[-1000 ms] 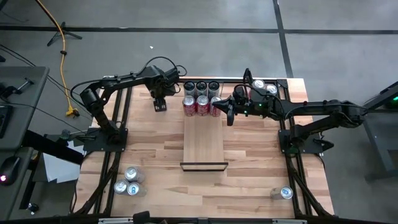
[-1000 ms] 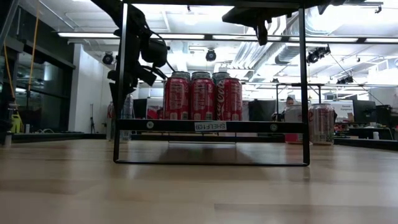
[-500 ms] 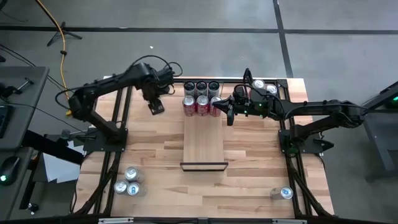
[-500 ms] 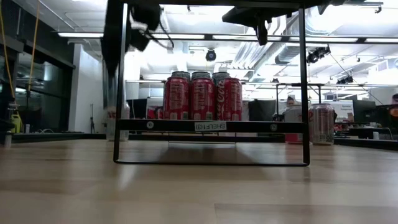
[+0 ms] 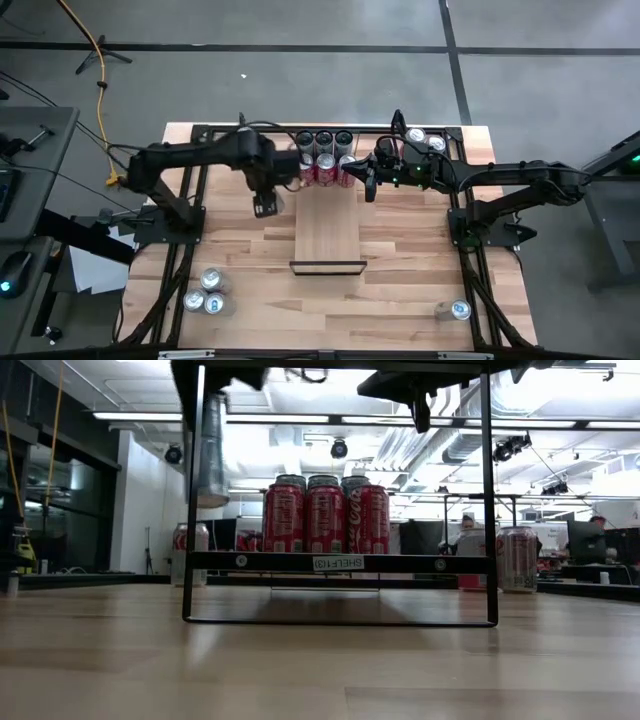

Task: Place canned beverage on shelf
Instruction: Put the top left blue soda can on the shelf

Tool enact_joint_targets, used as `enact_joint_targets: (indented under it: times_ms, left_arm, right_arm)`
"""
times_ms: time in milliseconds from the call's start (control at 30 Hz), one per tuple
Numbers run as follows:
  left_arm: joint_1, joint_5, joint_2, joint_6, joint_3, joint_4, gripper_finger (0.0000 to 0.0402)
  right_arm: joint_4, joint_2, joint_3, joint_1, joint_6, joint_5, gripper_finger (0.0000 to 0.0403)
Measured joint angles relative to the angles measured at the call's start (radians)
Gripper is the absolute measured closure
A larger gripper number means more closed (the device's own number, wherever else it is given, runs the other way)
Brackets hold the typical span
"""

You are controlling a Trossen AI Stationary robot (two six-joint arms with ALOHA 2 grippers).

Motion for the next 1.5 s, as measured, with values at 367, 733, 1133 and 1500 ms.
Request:
enact_joint_targets:
  times_ms: [367, 733, 1133, 1500]
  left_arm:
    - [0.022, -0.101, 0.166, 0.236, 0.041, 0.12, 0.0221]
    - [0.058, -0.104, 0.208, 0.287, 0.041, 0.236, 0.0221]
    - [0.068, -0.105, 0.23, 0.348, 0.041, 0.255, 0.02]
    - [0.067, -0.106, 0.239, 0.364, 0.04, 0.294, 0.0196]
  right_arm:
    - [0.002, 0.0, 0.0, 0.0, 0.01, 0.0, 0.0402]
    - [0.048, 0.0, 0.0, 0.0, 0.019, 0.0, 0.0402]
    - [0.049, 0.0, 0.0, 0.0, 0.018, 0.0, 0.0402]
    - [0.049, 0.0, 0.0, 0.0, 0.016, 0.0, 0.0402]
